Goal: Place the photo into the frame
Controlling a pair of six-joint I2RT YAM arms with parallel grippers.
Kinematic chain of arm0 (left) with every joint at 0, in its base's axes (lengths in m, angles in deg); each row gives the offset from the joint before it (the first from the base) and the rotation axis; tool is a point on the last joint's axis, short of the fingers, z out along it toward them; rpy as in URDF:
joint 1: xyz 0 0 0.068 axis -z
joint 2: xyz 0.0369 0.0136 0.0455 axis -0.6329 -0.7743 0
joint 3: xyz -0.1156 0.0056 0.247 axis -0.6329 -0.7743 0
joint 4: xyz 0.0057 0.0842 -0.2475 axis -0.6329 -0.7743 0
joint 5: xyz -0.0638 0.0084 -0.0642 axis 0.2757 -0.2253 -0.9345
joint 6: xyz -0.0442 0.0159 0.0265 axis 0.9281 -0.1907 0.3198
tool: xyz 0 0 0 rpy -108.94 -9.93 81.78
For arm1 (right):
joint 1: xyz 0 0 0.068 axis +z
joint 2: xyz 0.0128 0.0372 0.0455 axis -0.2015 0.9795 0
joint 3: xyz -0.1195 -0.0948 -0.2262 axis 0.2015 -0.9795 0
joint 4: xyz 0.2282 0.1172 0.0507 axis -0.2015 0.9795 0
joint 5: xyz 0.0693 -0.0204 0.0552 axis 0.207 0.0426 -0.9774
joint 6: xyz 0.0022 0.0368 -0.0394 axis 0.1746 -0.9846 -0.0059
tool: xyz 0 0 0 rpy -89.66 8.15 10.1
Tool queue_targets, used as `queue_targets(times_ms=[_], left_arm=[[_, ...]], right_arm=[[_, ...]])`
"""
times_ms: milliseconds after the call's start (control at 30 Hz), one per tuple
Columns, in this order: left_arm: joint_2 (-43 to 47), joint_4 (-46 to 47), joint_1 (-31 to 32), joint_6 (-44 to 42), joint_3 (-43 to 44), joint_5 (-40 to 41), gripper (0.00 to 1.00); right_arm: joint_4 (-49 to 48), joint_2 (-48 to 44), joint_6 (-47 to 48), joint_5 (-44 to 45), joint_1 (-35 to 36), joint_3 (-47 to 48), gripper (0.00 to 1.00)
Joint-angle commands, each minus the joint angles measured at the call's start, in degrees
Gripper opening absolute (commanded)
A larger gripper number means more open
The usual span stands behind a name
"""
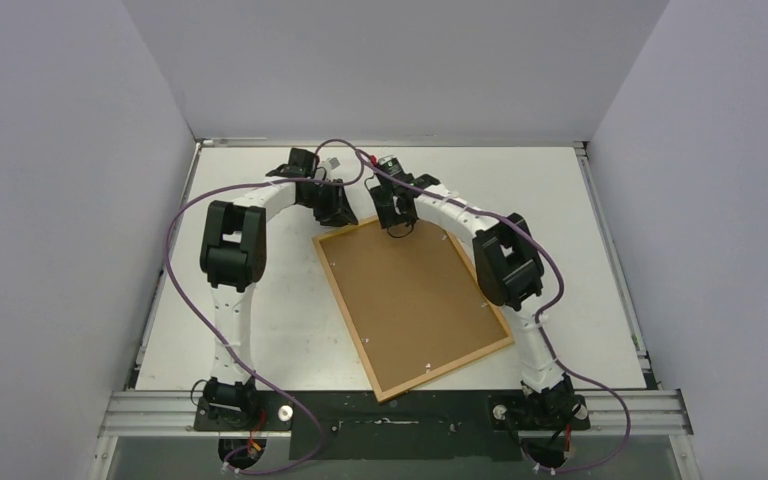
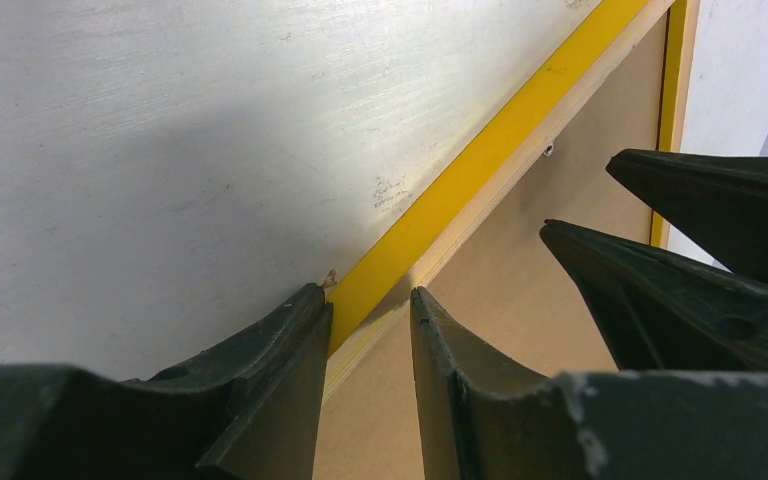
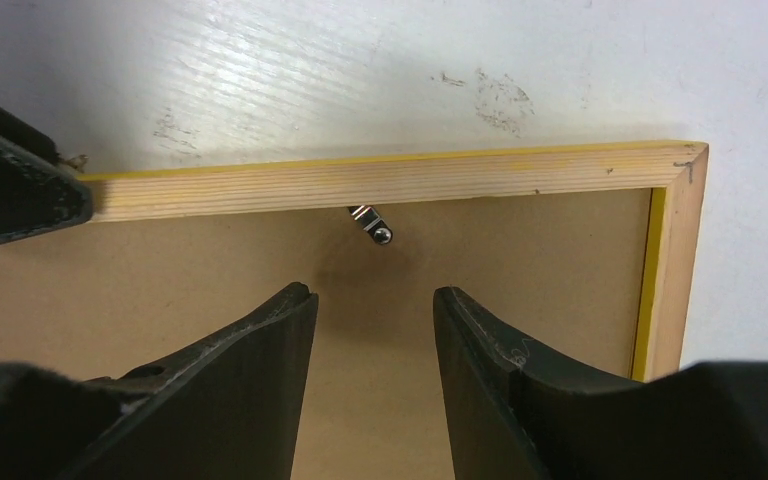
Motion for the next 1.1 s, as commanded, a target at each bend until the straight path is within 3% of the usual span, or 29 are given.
queue_targets(times_ms=[0, 267, 833, 1067], left_arm=[[-0.35, -0.29, -0.54, 0.07, 1.51, -0.87, 0.34], [-0.75, 0.70, -1.06, 0.91, 0.69, -1.57, 0.33], [-1.01, 1.16, -0.99, 1.01, 0.49, -2.08, 0.33], [-0.92, 0.79, -1.13, 0.75, 0.43, -2.23, 0.33]], right_arm=[[0.12, 0.43, -0.46, 6.91, 0.50, 2.95, 0.48], [-5.67, 1.62, -0.28, 8.28, 0.88, 0.98, 0.45], [-6.35, 3.96, -0.74, 9.04, 1.05, 0.75, 0.43], [-5.30, 4.89, -0.38, 14.85, 1.67, 0.97, 0.34]])
